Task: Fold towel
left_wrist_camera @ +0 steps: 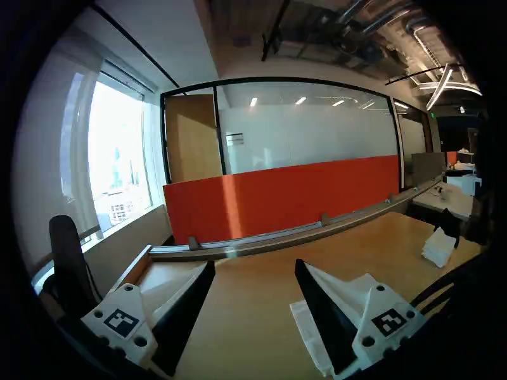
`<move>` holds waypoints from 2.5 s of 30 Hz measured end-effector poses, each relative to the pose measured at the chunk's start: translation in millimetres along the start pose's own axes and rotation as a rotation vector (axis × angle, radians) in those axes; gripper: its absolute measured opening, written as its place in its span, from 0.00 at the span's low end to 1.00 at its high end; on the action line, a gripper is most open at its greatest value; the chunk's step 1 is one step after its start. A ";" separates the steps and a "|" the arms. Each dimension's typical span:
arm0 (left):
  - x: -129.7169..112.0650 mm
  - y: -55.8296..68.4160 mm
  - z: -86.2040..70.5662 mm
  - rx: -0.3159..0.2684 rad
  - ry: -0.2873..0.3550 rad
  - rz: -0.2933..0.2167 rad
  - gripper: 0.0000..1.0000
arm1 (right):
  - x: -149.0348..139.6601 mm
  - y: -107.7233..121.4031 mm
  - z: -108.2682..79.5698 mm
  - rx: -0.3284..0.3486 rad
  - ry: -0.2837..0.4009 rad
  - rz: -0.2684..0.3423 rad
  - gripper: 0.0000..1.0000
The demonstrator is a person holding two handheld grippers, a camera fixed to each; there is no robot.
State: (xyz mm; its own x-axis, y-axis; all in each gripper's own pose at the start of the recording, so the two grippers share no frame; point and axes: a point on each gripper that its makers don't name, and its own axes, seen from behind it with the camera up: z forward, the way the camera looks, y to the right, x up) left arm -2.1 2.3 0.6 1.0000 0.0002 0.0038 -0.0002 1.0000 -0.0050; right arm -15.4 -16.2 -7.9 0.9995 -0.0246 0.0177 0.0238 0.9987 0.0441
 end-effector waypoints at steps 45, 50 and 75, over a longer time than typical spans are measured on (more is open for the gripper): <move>-164.4 99.3 7.4 -0.348 -0.334 0.075 0.93 | -185.9 -125.4 -6.7 0.496 -0.424 -0.206 1.00; -191.2 110.8 6.1 -0.386 -0.382 0.097 0.93 | -215.5 -134.8 -9.0 0.527 -0.469 -0.228 1.00; -296.7 154.9 -3.9 -0.515 -0.600 0.137 0.93 | -325.0 -145.1 -52.0 0.611 -0.690 -0.267 0.95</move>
State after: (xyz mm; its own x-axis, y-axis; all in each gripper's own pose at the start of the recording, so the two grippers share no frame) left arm -298.9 157.1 -5.2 0.8186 0.2718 0.5060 0.0253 0.8631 -0.5044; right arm -342.8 -150.9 -72.1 0.7268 -0.4632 0.5072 0.0404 0.7659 0.6417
